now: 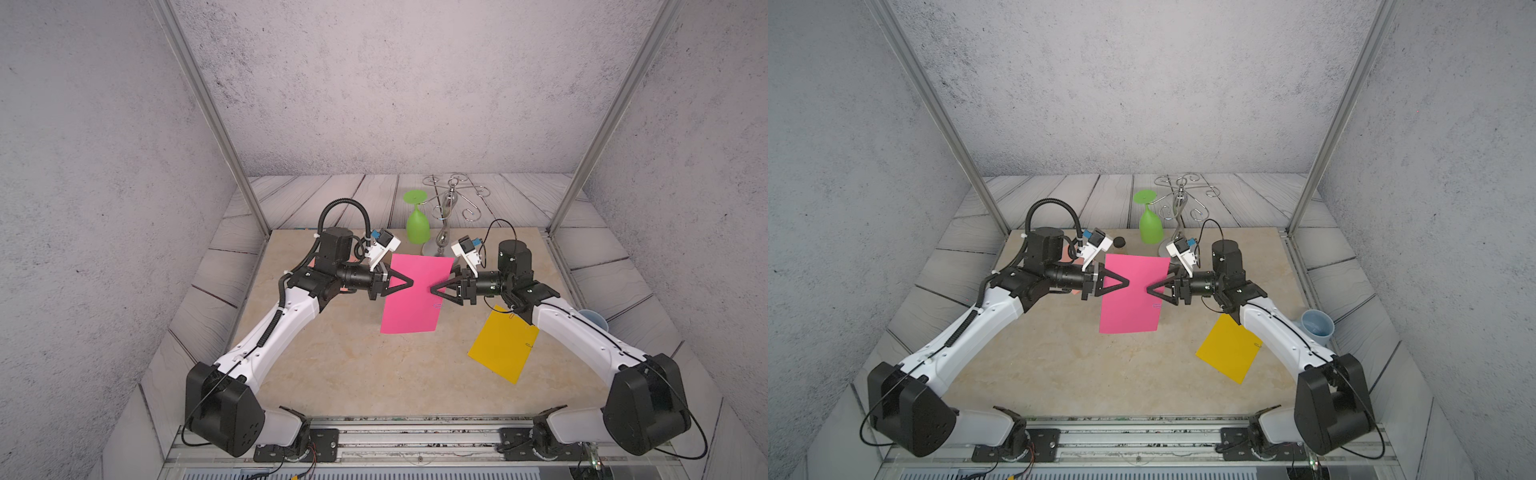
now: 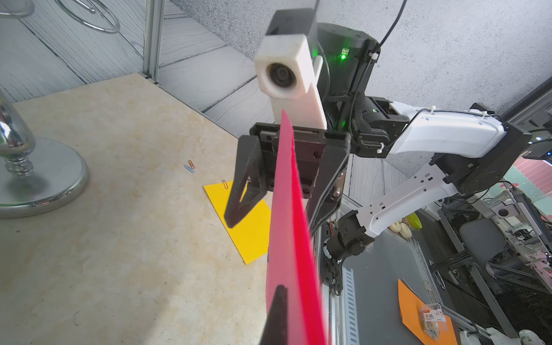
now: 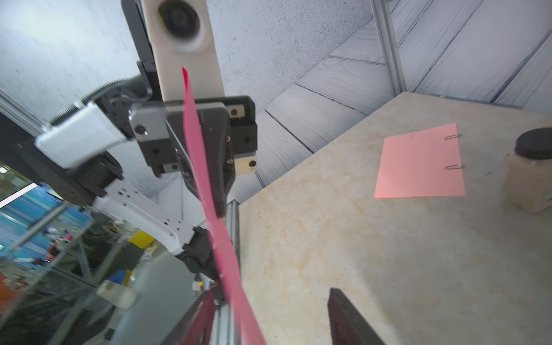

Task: Unclip the paperclips from the documents
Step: Adjust the document.

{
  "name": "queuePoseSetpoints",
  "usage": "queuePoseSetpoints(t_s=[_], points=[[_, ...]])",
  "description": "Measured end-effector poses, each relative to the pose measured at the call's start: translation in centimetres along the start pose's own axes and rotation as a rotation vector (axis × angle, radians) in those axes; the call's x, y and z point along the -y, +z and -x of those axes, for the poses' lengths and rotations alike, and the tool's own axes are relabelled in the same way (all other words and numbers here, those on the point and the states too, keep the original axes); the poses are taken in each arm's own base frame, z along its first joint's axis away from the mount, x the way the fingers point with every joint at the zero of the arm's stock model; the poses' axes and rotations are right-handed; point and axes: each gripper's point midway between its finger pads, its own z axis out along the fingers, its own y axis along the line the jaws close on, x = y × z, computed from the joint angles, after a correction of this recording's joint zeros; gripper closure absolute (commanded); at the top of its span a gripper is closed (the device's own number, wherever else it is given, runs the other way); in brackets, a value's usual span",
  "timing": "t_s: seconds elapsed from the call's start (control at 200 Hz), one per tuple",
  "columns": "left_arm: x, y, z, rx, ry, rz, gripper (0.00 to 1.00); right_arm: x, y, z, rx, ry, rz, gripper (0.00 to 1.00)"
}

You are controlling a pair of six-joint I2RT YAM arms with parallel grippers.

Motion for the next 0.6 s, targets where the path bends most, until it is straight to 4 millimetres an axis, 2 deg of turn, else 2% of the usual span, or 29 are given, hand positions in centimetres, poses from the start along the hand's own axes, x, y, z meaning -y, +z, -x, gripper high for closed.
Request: queuePoseSetpoints(t_s=[0.06, 0.285, 0.505, 0.6], points=[[0.0, 0.0, 0.0, 0.0, 0.001, -0.001, 1.0, -0.3, 0.0, 0.1, 0.002, 0.001, 0.015, 0.65], [0.0, 0.0, 0.0, 0.0, 0.001, 0.0, 1.0, -0.9, 0.0, 0.3, 0.004, -0.004, 0.048, 0.87], [-0.2, 0.0, -0.1, -0.004, 0.0, 0.016, 1.0, -1.2, 0.0, 0.3, -0.001, 0.008, 0.064, 1.0], [-0.4, 0.0, -0.2, -0.005, 0.003, 0.026, 0.98, -1.2, 0.0, 0.3, -0.002, 0.01, 0.065, 1.0]])
